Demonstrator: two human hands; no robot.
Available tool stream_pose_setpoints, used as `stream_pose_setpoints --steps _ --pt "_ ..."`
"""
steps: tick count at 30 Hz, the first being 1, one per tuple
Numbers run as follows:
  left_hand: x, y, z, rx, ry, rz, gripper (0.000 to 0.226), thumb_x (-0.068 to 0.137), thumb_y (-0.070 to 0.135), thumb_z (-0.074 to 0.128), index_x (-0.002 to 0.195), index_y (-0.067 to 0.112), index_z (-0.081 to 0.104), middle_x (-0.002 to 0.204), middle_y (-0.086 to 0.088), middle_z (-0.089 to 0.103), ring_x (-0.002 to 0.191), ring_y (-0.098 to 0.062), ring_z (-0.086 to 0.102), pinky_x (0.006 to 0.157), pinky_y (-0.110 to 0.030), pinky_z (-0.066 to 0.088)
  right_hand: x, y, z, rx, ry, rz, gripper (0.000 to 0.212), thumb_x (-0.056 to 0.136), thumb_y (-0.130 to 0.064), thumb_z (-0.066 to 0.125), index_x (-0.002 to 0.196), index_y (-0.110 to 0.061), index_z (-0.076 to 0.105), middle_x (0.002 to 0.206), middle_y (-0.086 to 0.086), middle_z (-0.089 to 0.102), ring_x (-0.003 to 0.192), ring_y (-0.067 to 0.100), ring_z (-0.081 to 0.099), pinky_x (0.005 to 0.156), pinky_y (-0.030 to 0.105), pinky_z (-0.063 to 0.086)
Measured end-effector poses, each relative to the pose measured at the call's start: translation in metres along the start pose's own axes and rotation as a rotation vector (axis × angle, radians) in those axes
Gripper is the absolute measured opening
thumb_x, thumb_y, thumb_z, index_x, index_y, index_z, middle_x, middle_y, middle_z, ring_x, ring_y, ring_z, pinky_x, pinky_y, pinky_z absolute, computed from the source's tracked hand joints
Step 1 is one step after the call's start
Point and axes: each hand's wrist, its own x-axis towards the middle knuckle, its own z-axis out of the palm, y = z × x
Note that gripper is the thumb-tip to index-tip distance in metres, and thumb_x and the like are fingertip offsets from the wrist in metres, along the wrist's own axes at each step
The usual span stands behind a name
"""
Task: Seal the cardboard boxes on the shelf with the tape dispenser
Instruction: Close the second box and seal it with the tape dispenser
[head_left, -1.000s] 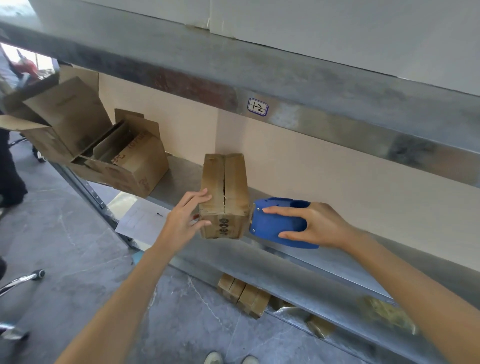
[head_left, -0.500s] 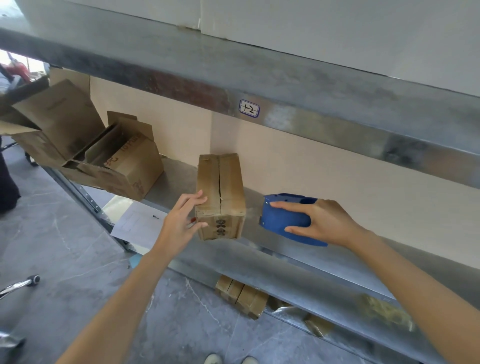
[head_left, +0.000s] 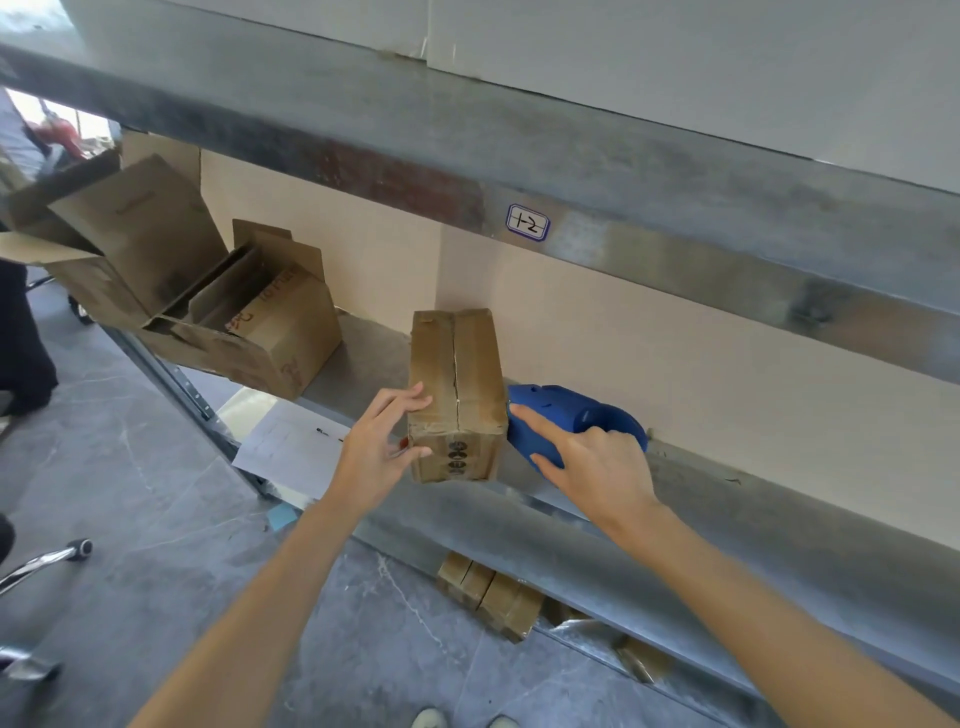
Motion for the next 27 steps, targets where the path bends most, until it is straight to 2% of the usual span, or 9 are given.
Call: stream_pose_setpoints --steps 2,4,6,8,12,15,18,22,27 --pt "-0.001 0.001 0.001 -0.008 0.003 0.000 0.058 0.077 0.008 0.082 0.129 0.022 0.060 0.134 0.011 0.052 0.117 0.005 0.054 0.078 -0.015 0.057 0.005 -0.004 0.007 -0.032 -0.066 0.051 0.073 0.076 -0.036 0.082 0.142 -0.034 0.052 0.039 0.002 0.038 0.028 0.018 0.034 0.038 0.017 0.007" --pt "-0.002 0.003 0.001 -0.003 0.007 -0.003 0.058 0.078 0.007 0.082 0.131 0.019 0.060 0.136 0.009 0.052 0.119 0.006 0.053 0.080 -0.012 0.055 0.012 -0.005 0.011 -0.064 -0.142 0.095 0.069 0.091 -0.043 0.067 0.151 -0.041 0.032 0.052 0.004 0.052 0.039 0.020 0.046 0.038 0.022 0.013" --pt "-0.003 0.004 0.001 -0.015 0.011 -0.006 0.058 0.079 0.006 0.081 0.131 0.017 0.060 0.137 0.007 0.051 0.121 0.006 0.052 0.080 -0.010 0.054 0.016 0.005 0.020 0.041 -0.194 0.147 0.065 0.099 -0.047 0.053 0.154 -0.043 0.019 0.070 0.004 0.061 0.052 0.018 0.048 0.041 0.027 0.024" --pt "-0.003 0.005 0.003 -0.030 0.025 -0.015 0.059 0.079 0.005 0.081 0.132 0.017 0.060 0.138 0.006 0.051 0.122 0.004 0.051 0.077 -0.011 0.055 0.016 0.020 0.027 0.184 -0.225 0.242 0.063 0.099 -0.047 0.052 0.153 -0.045 0.019 0.081 0.004 0.066 0.057 0.016 0.048 0.047 0.028 0.035" --pt "-0.005 0.005 0.008 -0.091 0.057 -0.062 0.061 0.077 0.001 0.081 0.132 0.020 0.061 0.138 0.012 0.051 0.124 -0.004 0.053 0.075 -0.030 0.061 0.012 0.048 0.039 0.359 -0.336 0.358 0.069 0.092 -0.032 0.055 0.150 -0.049 0.021 0.062 -0.004 0.055 0.050 0.015 0.051 0.045 0.027 0.036" --pt "-0.005 0.007 0.011 -0.139 0.073 -0.090 0.062 0.076 -0.004 0.081 0.129 0.021 0.062 0.137 0.014 0.051 0.124 -0.006 0.054 0.072 -0.039 0.062 0.008 0.062 0.053 0.395 -0.360 0.395 0.073 0.094 -0.028 0.054 0.152 -0.050 0.015 0.066 0.006 0.060 0.053 0.023 0.056 0.052 0.034 0.046" --pt "-0.006 0.009 0.015 -0.174 0.080 -0.113 0.063 0.075 -0.007 0.080 0.128 0.022 0.061 0.136 0.017 0.051 0.125 -0.003 0.052 0.076 -0.039 0.062 0.003 0.068 0.067 0.476 -0.358 0.426 0.075 0.098 -0.026 0.053 0.153 -0.050 0.008 0.062 0.015 0.056 0.048 0.022 0.048 0.055 0.042 0.049" --pt "-0.009 0.010 0.021 -0.171 0.101 -0.126 0.064 0.074 -0.007 0.080 0.129 0.019 0.061 0.135 0.021 0.049 0.127 -0.007 0.050 0.084 -0.039 0.061 0.003 0.073 0.075 0.540 -0.360 0.404 0.080 0.099 -0.033 0.056 0.148 -0.059 -0.001 0.088 0.024 0.067 0.063 0.034 0.062 0.064 0.047 0.055" --pt "-0.011 0.015 0.021 -0.190 0.096 -0.129 0.065 0.076 -0.007 0.079 0.130 0.022 0.059 0.137 0.021 0.047 0.129 -0.011 0.048 0.087 -0.041 0.060 -0.003 0.071 0.059 0.490 -0.336 0.441 0.076 0.099 -0.047 0.050 0.152 -0.052 -0.004 0.065 0.009 0.055 0.054 0.021 0.052 0.056 0.036 0.048"
